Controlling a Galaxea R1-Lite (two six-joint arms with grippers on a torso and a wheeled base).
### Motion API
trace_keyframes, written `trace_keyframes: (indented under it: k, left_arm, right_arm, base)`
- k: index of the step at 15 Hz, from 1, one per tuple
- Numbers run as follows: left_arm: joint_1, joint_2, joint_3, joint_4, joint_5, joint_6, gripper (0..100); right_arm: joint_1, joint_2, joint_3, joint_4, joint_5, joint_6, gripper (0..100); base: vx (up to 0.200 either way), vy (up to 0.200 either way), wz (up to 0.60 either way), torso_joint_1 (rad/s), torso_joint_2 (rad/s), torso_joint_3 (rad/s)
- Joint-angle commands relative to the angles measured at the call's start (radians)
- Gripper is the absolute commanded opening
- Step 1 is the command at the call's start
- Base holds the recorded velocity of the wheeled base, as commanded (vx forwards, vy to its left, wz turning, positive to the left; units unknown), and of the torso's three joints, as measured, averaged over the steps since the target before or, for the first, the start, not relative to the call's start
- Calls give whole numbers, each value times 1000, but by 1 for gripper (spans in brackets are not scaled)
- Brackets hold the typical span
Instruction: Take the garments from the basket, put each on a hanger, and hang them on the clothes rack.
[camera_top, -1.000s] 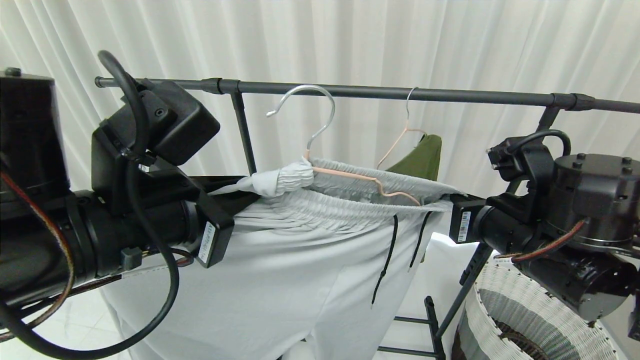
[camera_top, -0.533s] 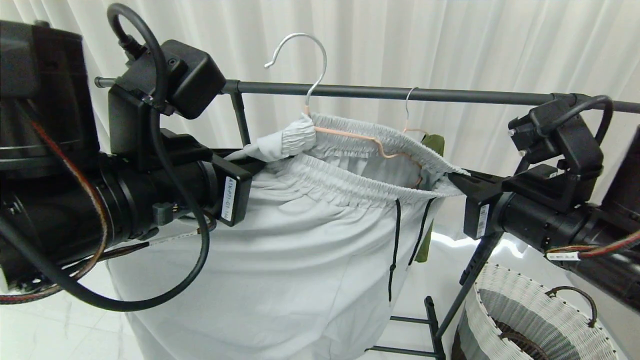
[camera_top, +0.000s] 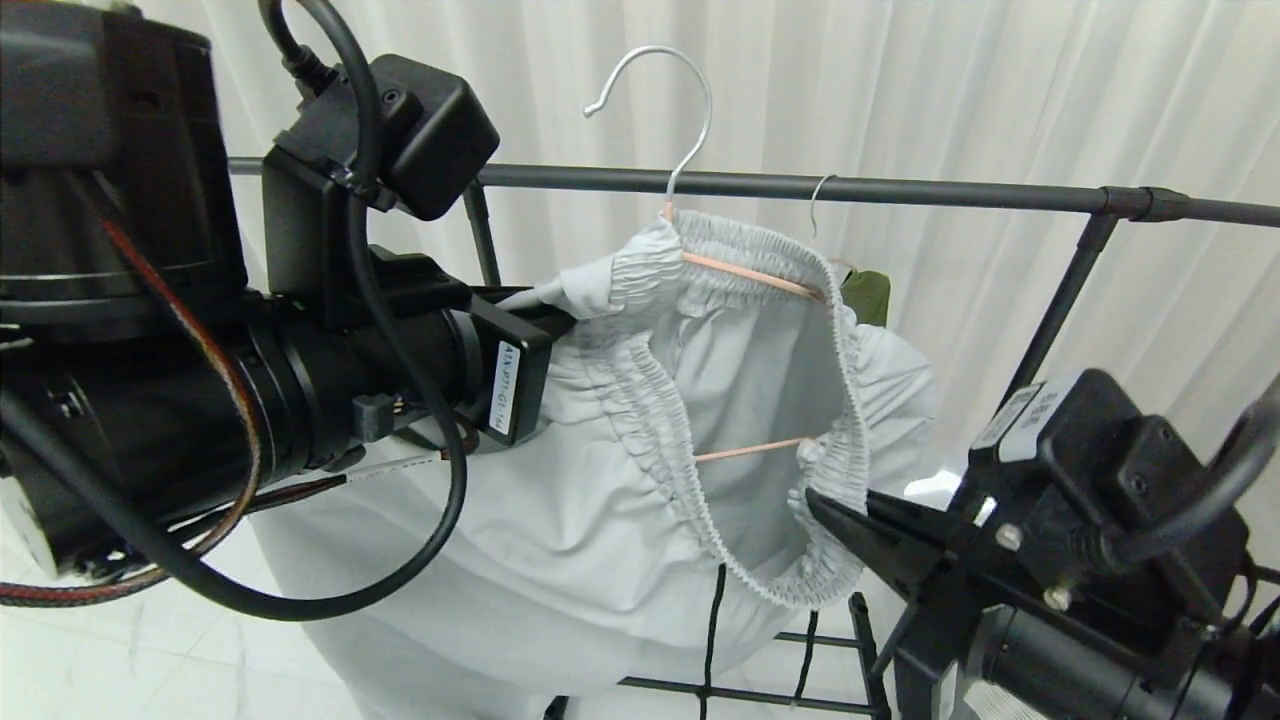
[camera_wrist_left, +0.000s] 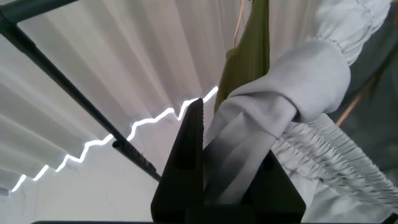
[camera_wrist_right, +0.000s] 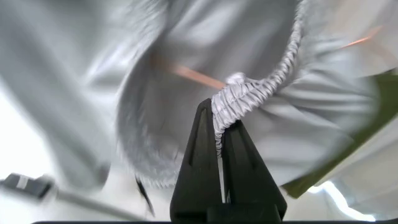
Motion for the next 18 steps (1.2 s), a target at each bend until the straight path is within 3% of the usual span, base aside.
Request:
trace_keyframes:
  k: [1, 4, 7, 8, 9, 10, 13, 18]
  left_arm:
    - [-9, 1, -1, -9, 0, 1, 0]
    - [-21, -6, 12, -9, 0, 1, 0]
    - [-23, -28, 40, -12, -34, 6, 0]
    - [-23, -34, 48, -12, -48, 9, 0]
    - [-24, -36, 51, -12, -49, 9, 0]
    - [-41, -43, 65, -12, -52, 9, 0]
    - [-123, -51, 80, -22, -55, 4, 0]
    - [-153, -60, 88, -33, -65, 9, 0]
  right_arm:
    - [21, 6, 21, 3, -4, 0, 100]
    - [-1, -20, 27, 23, -11, 0, 100]
    - [-111, -111, 18, 116, -14, -57, 100]
    - [-199, -163, -20, 191, 15, -118, 100]
    - [-214, -171, -34, 208, 30, -125, 100]
    - [-262, -184, -95, 286, 104, -145, 100]
    - [-285, -128, -191, 335, 154, -218, 100]
    - [-337, 43, -324, 329, 161, -243, 100]
  base:
    - [0, 0, 0, 0, 0, 0]
    - [0, 0, 0, 0, 0, 0]
    - [0, 0, 0, 0, 0, 0]
    - [0, 0, 0, 0, 0, 0]
    - [0, 0, 0, 0, 0, 0]
    - [0, 0, 0, 0, 0, 0]
    - [0, 0, 0, 0, 0, 0]
    - [0, 0, 0, 0, 0, 0]
